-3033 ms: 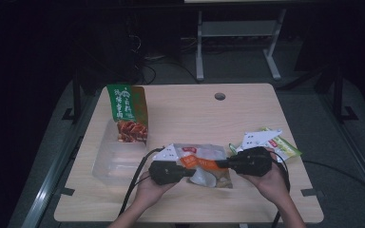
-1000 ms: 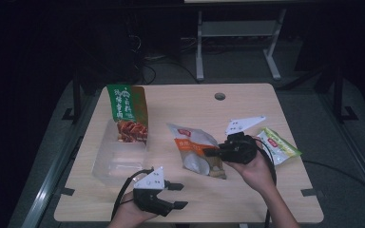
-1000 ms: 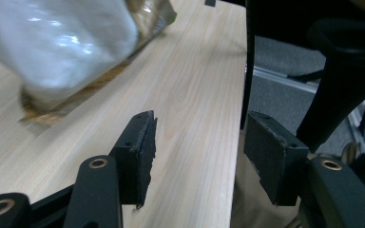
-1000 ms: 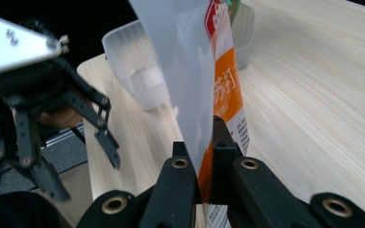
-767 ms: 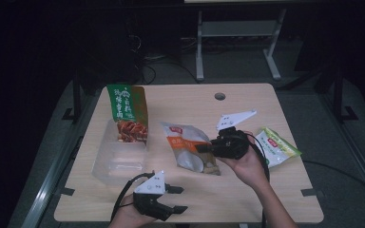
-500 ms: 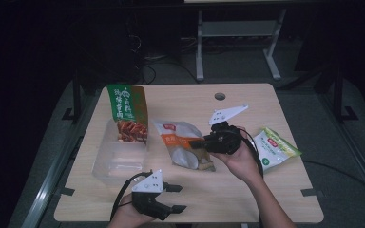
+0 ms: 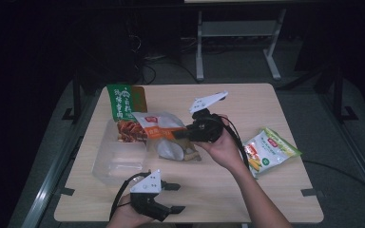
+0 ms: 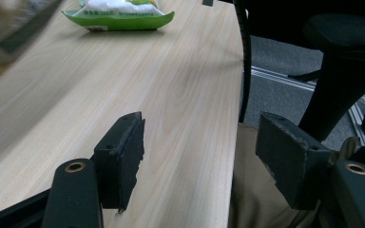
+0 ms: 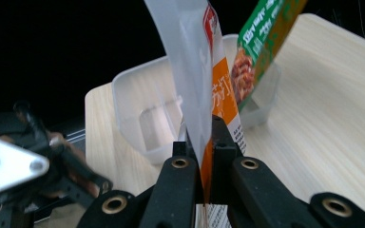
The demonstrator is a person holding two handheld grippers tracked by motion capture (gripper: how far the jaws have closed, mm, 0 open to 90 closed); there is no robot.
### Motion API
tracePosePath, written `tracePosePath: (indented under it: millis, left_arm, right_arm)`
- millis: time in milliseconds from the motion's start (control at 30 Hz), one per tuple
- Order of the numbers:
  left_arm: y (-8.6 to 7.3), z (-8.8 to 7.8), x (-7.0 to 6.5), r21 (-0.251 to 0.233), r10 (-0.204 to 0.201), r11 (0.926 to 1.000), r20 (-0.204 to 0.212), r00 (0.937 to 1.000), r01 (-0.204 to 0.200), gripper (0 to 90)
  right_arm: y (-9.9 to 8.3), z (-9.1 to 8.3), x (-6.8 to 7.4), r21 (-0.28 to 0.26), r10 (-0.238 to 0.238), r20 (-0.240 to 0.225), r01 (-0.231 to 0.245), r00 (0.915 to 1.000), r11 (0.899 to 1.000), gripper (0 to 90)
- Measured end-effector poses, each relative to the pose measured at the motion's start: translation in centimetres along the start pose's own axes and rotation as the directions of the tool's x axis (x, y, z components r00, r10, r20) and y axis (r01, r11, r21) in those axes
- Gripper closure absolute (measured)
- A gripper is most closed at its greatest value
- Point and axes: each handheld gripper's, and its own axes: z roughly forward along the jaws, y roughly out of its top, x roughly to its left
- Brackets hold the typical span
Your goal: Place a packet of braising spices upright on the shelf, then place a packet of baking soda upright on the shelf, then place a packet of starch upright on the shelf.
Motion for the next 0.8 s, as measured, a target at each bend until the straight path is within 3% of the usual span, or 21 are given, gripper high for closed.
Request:
tracePosePath:
  millis: [233, 600, 800]
  left_arm:
    - [0.1, 0.0, -0.1, -0.001, 0.015, 0.9999, -0.004, 0.9999, -0.015, 32.5]
    - [0.1, -0.1, -0.4, -0.013, 0.016, 0.9998, -0.002, 0.9999, -0.016, 32.6]
    - [0.1, -0.2, -0.4, -0.003, 0.036, 0.9993, -0.003, 0.9993, -0.036, 32.6]
  right_arm:
    - [1.9, 1.4, 0.6, -0.01, -0.02, -0.018, 0.02, 0.9996, 1.0, 90.0]
    - [2.7, 3.4, 0.8, -0.002, -0.024, -0.038, 0.024, 0.999, 1.0, 90.0]
    - [3.3, 4.2, 0.8, 0.001, -0.016, -0.046, 0.016, 0.9988, 1.0, 90.0]
